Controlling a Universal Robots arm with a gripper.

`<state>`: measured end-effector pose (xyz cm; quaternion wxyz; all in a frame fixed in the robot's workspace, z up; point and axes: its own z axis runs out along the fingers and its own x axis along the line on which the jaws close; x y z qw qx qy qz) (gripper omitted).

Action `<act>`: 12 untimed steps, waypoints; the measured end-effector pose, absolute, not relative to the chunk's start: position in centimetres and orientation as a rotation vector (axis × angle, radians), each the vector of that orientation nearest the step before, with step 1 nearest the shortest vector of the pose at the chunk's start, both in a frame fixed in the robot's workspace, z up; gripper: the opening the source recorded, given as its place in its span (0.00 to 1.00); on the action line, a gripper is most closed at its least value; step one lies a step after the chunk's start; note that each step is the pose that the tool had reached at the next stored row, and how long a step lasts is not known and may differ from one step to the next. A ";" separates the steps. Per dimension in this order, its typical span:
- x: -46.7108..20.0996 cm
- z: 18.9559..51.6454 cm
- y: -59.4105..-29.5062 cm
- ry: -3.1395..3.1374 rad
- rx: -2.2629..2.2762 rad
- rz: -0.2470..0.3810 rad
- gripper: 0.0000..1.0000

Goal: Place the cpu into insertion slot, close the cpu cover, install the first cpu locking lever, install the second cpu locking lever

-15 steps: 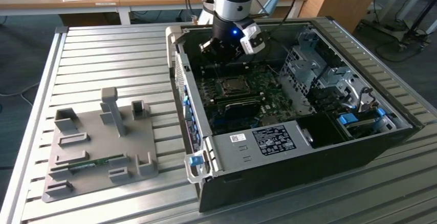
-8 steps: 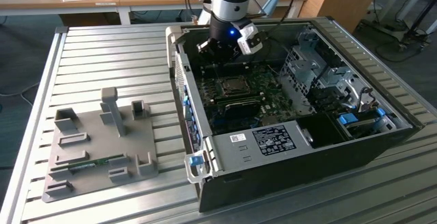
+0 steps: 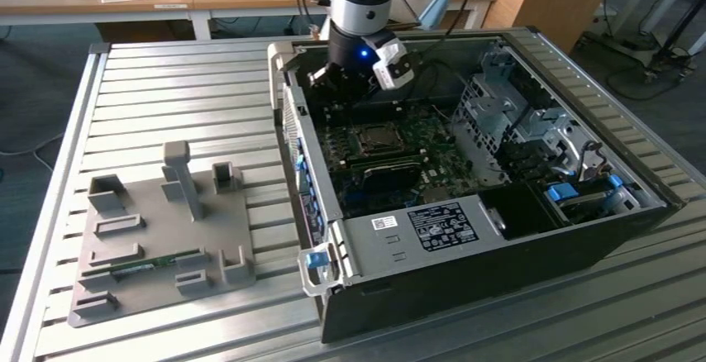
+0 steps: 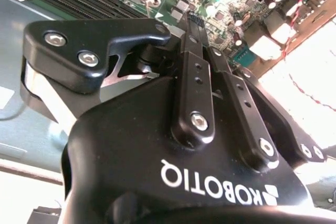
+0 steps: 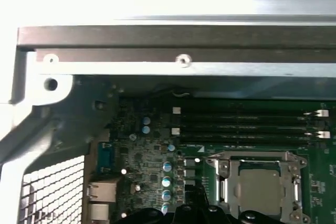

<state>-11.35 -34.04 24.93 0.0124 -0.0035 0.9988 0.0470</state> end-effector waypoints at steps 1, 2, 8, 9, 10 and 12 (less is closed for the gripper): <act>-11.4 24.9 -34.0 3.113 -0.011 0.147 0.11; -11.4 24.9 -34.0 3.113 -0.011 0.146 0.11; -11.5 25.0 -34.0 3.113 -0.011 0.154 0.11; -11.5 25.0 -34.0 3.112 -0.011 0.162 0.11; -11.5 25.0 -34.0 3.112 -0.011 0.163 0.11; -11.5 25.0 -34.0 3.111 -0.011 0.164 0.11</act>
